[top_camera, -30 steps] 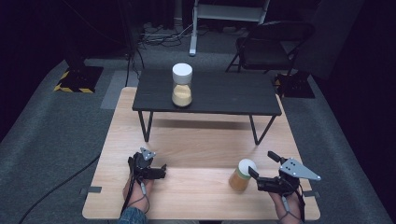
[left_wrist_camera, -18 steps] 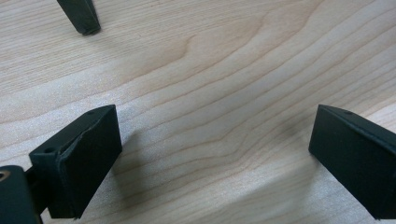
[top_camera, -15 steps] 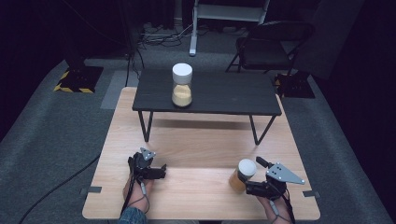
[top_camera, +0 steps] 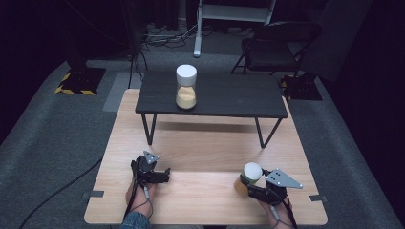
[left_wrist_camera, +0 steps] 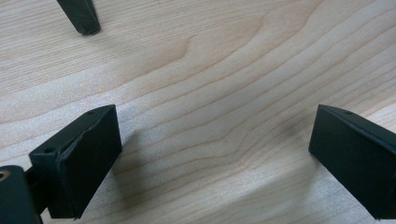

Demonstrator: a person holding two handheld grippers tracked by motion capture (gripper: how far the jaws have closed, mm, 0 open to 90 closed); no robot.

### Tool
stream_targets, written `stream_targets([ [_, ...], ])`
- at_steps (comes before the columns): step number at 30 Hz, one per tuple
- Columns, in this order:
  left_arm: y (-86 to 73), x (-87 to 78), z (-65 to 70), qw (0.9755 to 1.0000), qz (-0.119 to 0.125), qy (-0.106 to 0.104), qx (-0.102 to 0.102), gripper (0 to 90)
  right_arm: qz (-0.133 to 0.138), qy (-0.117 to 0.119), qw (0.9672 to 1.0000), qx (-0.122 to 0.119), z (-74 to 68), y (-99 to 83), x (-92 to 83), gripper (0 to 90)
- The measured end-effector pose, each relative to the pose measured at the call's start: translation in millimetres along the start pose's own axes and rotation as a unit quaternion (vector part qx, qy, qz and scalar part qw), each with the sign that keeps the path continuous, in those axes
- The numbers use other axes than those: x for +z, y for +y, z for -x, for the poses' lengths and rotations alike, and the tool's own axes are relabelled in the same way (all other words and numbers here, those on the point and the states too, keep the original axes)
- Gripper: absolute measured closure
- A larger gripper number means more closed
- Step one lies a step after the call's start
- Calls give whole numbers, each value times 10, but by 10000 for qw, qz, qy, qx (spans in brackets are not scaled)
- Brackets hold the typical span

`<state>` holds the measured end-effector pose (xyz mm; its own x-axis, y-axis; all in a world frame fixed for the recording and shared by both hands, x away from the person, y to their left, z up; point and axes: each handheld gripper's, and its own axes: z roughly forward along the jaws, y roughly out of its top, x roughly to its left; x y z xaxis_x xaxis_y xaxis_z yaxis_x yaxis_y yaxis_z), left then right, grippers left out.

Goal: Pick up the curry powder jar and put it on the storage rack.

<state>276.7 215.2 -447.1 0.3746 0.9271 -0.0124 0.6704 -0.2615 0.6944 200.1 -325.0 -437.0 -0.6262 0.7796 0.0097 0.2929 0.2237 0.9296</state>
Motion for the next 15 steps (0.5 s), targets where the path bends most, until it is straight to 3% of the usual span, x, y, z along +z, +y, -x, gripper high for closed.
stream_targets([
  [15, 2, 3, 33, 10000, 1, 51, -46, 21, -77, 191, 9997, -101, 92, 184, -6, 332],
])
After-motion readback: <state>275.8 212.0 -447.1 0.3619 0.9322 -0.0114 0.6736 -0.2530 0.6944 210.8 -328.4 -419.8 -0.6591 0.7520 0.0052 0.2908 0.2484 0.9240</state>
